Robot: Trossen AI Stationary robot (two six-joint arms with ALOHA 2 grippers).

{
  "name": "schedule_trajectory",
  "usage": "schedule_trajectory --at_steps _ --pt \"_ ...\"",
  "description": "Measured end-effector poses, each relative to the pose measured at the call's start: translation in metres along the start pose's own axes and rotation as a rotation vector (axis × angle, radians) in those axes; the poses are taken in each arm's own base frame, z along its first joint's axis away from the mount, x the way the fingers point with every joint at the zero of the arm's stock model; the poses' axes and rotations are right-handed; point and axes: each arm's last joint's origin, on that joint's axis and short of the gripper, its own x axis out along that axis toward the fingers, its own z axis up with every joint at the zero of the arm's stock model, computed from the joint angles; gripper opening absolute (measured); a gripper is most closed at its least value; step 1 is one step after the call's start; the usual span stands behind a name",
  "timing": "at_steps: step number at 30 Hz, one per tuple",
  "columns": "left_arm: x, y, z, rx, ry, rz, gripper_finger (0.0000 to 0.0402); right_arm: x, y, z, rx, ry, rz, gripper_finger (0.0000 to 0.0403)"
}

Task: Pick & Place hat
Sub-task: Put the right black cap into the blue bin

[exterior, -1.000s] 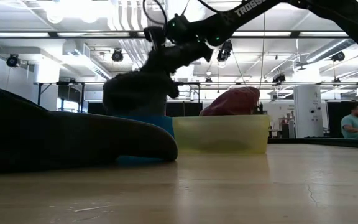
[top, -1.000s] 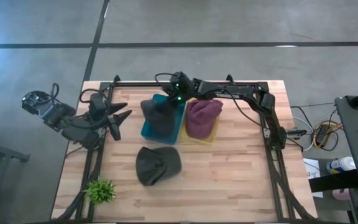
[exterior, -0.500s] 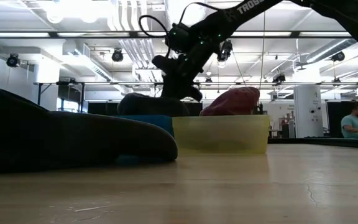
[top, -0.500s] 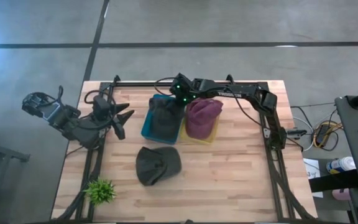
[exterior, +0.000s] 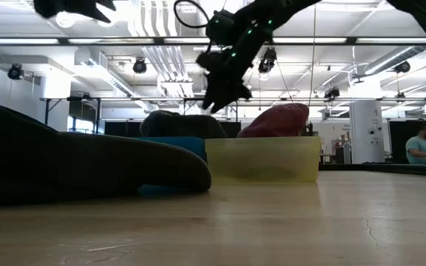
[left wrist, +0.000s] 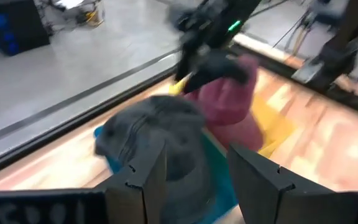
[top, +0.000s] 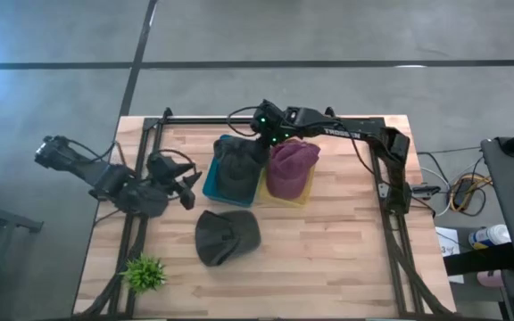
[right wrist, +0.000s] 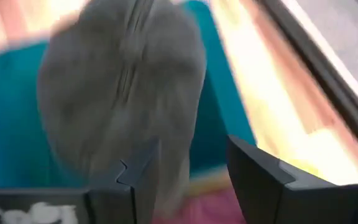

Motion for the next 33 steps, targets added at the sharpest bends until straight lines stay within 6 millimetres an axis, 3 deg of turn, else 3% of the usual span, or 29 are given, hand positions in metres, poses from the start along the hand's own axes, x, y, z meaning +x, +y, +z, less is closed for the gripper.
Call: schedule_trajectory --at_steps 4,11,19,22,26,33 --pt "0.017 0.011 -0.022 0.024 0.038 0.078 0.0163 -0.002 0.01 -0.021 -0.108 0.159 -0.011 0.017" --pt "0.065 0.043 -0.045 -0.016 0.17 0.235 0.0163 0.032 0.022 -0.031 -0.179 0.147 0.0 0.0151" --pt "0.121 0.074 -0.047 -0.046 0.158 0.063 0.0163 0.055 0.012 -0.02 -0.186 0.047 -0.04 0.0127" --pt "0.127 0.087 -0.048 -0.084 0.159 0.097 0.0163 0.071 0.008 -0.03 -0.164 0.123 -0.048 0.0123" --pt "0.126 0.09 -0.047 -0.065 0.174 0.082 0.0163 0.071 0.008 -0.034 -0.177 0.159 -0.051 0.0125" --pt "0.116 0.08 -0.032 -0.108 0.215 -0.195 0.0163 0.061 0.008 -0.03 -0.218 0.141 -0.098 0.0136"
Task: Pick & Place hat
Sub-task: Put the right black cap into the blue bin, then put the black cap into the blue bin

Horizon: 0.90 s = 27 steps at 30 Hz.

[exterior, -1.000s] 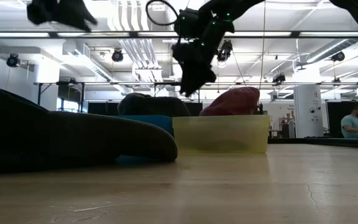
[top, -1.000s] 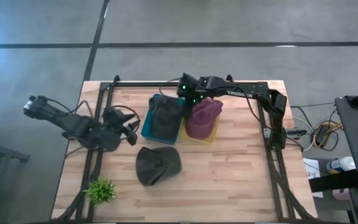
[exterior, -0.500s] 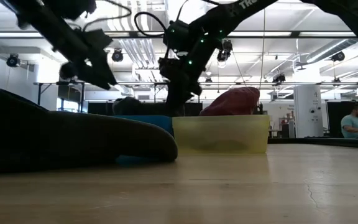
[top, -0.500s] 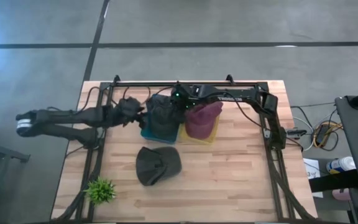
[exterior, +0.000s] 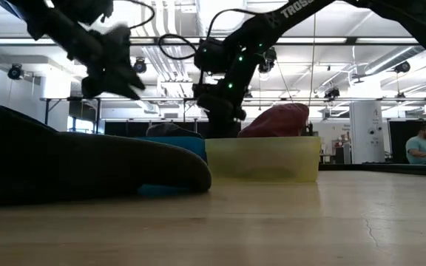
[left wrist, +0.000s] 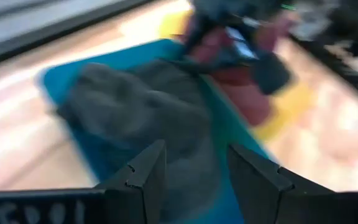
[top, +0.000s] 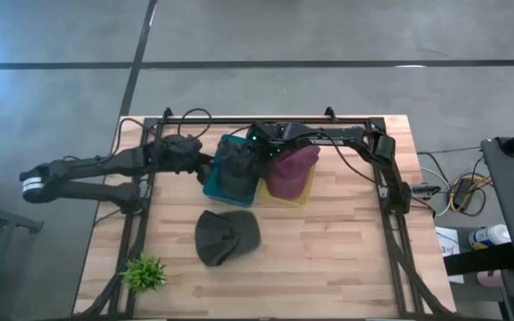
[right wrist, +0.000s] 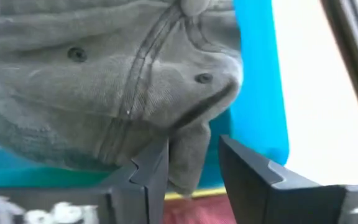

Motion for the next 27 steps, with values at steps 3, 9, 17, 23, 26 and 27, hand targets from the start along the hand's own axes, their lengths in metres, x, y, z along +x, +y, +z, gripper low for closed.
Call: schedule_trajectory --at_steps 3,9,17,23,26,27 --pt "-0.006 -0.007 0.004 -0.01 0.029 -0.128 0.0163 -0.009 0.0 0.001 -0.034 -0.006 -0.003 0.0139" --pt "-0.017 -0.023 -0.003 0.002 0.114 -0.334 0.0163 -0.041 0.005 -0.001 -0.179 0.001 0.009 0.0139" --pt "-0.027 -0.05 -0.037 0.102 0.348 -0.429 0.0163 -0.089 0.056 -0.01 -0.461 -0.015 0.071 0.0131" --pt "-0.033 -0.079 -0.069 0.178 0.468 -0.45 0.0163 -0.106 0.104 -0.027 -0.579 0.012 0.13 0.0125" --pt "-0.028 -0.094 -0.089 0.226 0.518 -0.417 0.0163 -0.105 0.128 -0.043 -0.613 0.061 0.158 0.0126" --pt "-0.026 -0.098 -0.096 0.235 0.538 -0.405 0.0163 -0.103 0.135 -0.049 -0.615 0.077 0.165 0.0127"
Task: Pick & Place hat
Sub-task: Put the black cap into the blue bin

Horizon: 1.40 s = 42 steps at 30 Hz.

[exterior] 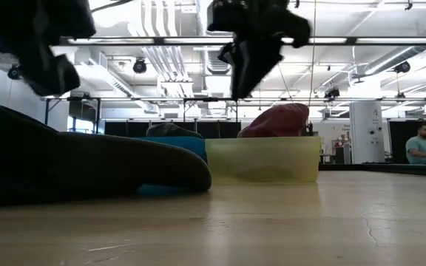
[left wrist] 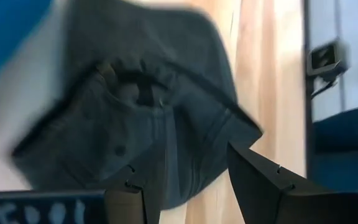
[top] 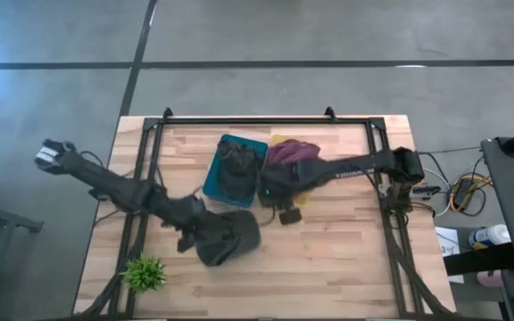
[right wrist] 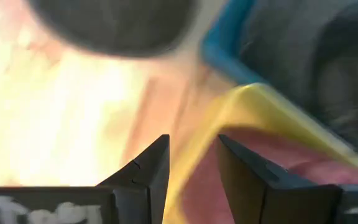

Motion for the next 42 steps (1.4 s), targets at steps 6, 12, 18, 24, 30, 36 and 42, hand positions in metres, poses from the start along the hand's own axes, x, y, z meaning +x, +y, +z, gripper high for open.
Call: schedule_trajectory --at_steps 6,12,18,24,30,36,42 --pt "0.055 -0.018 -0.014 -0.005 0.093 0.008 0.0163 0.018 0.051 -0.01 0.027 0.083 0.05 0.0125" --pt "0.11 -0.022 -0.019 -0.056 0.118 0.022 0.0163 0.022 0.104 -0.015 0.098 0.091 0.079 0.012" --pt "0.145 -0.041 0.0 -0.095 0.001 -0.099 0.0163 0.012 0.156 -0.016 0.069 0.061 0.047 0.0123" --pt "0.149 -0.08 0.045 -0.019 -0.193 -0.213 0.0163 0.002 0.198 -0.023 -0.031 0.012 -0.049 0.0125" --pt "0.13 -0.101 0.072 0.079 -0.239 -0.164 0.0163 -0.003 0.218 -0.027 -0.129 -0.024 -0.085 0.0131" --pt "0.123 -0.095 0.043 0.19 0.053 0.027 0.0163 -0.004 0.226 -0.017 -0.246 -0.144 -0.056 0.0139" --pt "0.146 -0.076 0.024 0.245 0.094 0.045 0.0163 0.013 0.232 -0.001 -0.407 -0.252 -0.063 0.0147"
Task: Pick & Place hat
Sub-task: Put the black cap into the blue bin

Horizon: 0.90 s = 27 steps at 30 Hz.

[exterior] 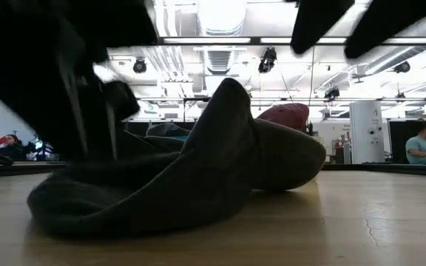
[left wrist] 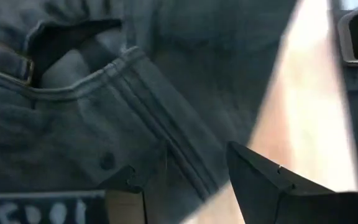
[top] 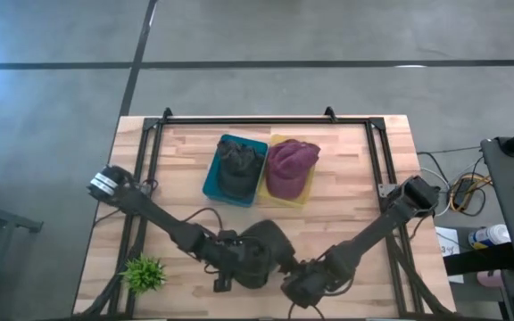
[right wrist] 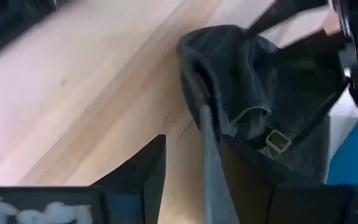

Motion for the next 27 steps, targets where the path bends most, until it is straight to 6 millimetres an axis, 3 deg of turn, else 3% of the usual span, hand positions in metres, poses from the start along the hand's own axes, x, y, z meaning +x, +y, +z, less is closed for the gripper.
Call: schedule_trajectory --at_steps 7,12,18,27 --pt "0.035 0.013 0.003 -0.185 -0.054 -0.034 0.0163 0.032 0.013 -0.004 -0.093 0.051 -0.016 0.0164" --pt "0.048 0.006 0.012 -0.295 -0.13 -0.109 0.0163 0.023 0.013 0.001 -0.097 0.037 -0.092 0.0173" --pt "0.047 0.0 0.027 -0.303 -0.214 -0.151 0.0163 0.018 0.02 0.004 -0.119 0.03 -0.088 0.0176" --pt "0.049 0.003 0.026 -0.304 -0.218 -0.119 0.0163 -0.012 0.038 0.001 -0.136 0.062 -0.075 0.0177"
